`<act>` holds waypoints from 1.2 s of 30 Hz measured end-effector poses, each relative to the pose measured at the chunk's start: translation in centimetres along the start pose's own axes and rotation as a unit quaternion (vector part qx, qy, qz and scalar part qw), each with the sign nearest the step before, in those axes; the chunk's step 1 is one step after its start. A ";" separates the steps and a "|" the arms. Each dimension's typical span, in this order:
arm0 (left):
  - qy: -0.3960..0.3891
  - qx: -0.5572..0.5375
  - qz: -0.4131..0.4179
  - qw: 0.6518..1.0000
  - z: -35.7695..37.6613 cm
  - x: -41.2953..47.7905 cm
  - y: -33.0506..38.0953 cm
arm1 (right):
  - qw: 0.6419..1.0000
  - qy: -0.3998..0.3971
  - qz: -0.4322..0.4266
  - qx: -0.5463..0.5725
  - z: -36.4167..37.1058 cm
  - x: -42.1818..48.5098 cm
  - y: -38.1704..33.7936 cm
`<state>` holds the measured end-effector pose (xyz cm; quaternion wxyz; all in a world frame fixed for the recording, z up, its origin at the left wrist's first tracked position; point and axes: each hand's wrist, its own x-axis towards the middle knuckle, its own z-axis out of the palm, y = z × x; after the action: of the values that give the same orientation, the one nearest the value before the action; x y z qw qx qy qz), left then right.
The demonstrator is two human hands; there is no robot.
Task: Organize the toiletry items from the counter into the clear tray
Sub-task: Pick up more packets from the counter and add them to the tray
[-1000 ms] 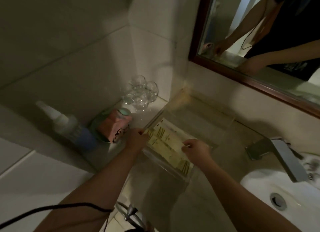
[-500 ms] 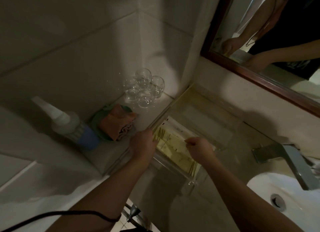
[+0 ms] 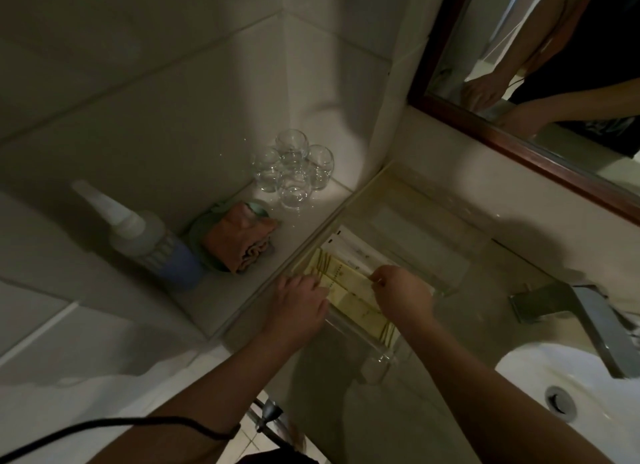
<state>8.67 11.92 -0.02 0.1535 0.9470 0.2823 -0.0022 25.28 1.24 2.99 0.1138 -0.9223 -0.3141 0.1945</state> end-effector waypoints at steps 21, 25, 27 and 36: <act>-0.087 0.008 0.025 0.996 0.0 0.8 0.8 | 0.997 0.067 0.010 -0.046 1.3 -3.3 0.4; -0.058 0.000 0.060 0.997 -0.3 0.8 2.1 | 0.990 0.124 0.066 0.004 -0.3 -6.2 2.7; -0.045 -0.008 0.091 0.995 -0.3 0.5 3.3 | 0.981 0.169 0.089 0.027 -0.8 -8.5 4.8; -0.038 -0.009 0.212 0.976 1.1 -3.4 13.4 | 0.949 0.224 0.214 0.055 -0.1 -21.1 15.2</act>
<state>13.02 -0.81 3.14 0.1700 0.9830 0.0691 -0.0027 18.09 -23.72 4.06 0.1871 -0.9800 -0.0647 0.0200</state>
